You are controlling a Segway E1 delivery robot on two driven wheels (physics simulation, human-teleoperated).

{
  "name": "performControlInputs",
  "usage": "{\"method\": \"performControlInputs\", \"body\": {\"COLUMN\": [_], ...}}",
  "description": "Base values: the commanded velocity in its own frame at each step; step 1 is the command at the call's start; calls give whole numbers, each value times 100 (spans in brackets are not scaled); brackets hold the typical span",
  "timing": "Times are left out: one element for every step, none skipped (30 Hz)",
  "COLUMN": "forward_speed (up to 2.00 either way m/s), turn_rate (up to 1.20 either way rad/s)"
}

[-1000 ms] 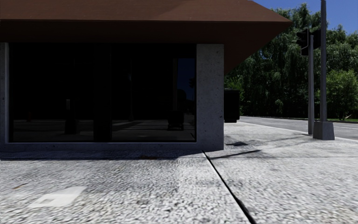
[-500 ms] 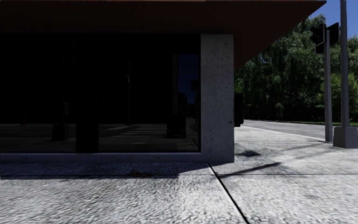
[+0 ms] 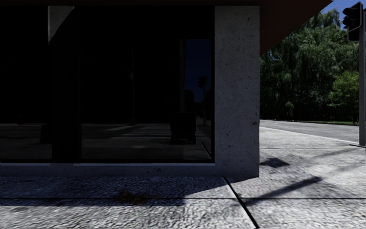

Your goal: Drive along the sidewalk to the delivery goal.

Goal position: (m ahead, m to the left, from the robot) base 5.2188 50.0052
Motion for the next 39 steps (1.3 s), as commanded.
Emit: {"method": "performControlInputs", "body": {"forward_speed": [135,135,135,135,135,135,135,135,135,135,135,135,135,135,135,135,135,135,135,135,135,135,135,135,135,135,135,135,135,135,135,135,135,135,135,135,135,135,135], "turn_rate": [120,120,120,120,120,120,120,120,120,120,120,120,120,120,120,120,120,120,120,120,120,120,120,120,120,120,120,120,120,120,120,120,120,120,120,120,112,44,0]}}
